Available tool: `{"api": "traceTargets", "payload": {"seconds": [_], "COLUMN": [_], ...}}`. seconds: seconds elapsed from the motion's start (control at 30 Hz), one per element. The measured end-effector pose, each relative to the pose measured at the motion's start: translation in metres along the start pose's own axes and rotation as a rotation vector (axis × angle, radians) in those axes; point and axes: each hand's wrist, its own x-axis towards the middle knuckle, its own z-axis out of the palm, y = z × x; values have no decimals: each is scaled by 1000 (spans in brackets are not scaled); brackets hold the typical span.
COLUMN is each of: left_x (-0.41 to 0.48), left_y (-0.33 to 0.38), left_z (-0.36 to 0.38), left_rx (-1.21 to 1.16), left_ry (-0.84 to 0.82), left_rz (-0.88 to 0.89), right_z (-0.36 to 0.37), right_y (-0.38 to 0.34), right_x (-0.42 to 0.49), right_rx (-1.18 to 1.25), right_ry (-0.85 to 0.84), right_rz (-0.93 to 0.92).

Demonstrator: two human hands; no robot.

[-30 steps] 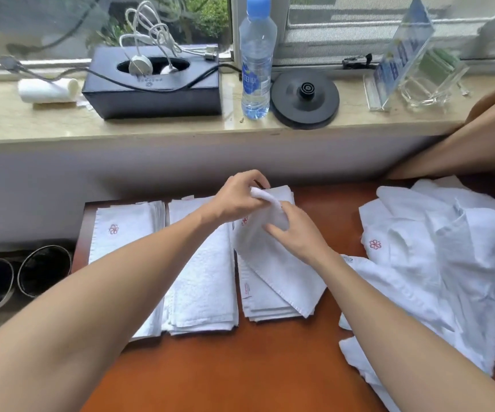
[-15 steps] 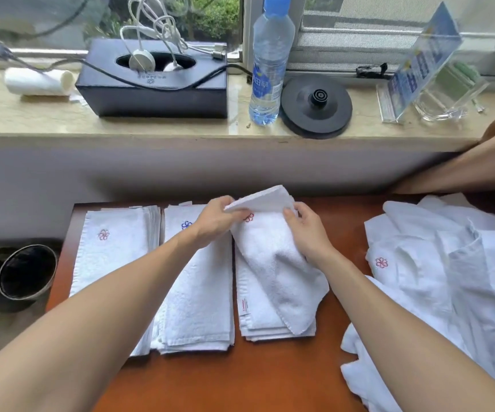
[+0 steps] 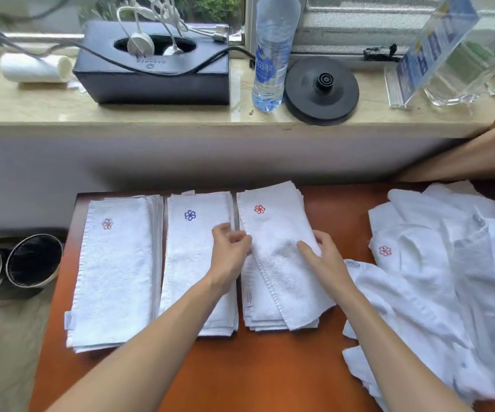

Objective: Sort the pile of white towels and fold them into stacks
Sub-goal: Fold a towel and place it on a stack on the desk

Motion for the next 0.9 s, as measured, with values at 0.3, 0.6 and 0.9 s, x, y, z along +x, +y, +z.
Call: {"api": "traceTargets", "payload": {"seconds": [0.3,0.6,0.9], "left_x": [-51,-58,-93], "left_y": [-29,-27,-41], "left_z": [21,17,17], "left_rx": [301,303,33], "left_ry": [-104,-28,-195], "left_rz": [-38,-3,-213], "right_z": [-2,-9,-19], "right_y": [5,8,30], "right_x": [-5,-26,-61], "right_rx": [-172,-124,-142], "right_ry": [-4,-124,-96], "right_rz": [-58,234,63]}}
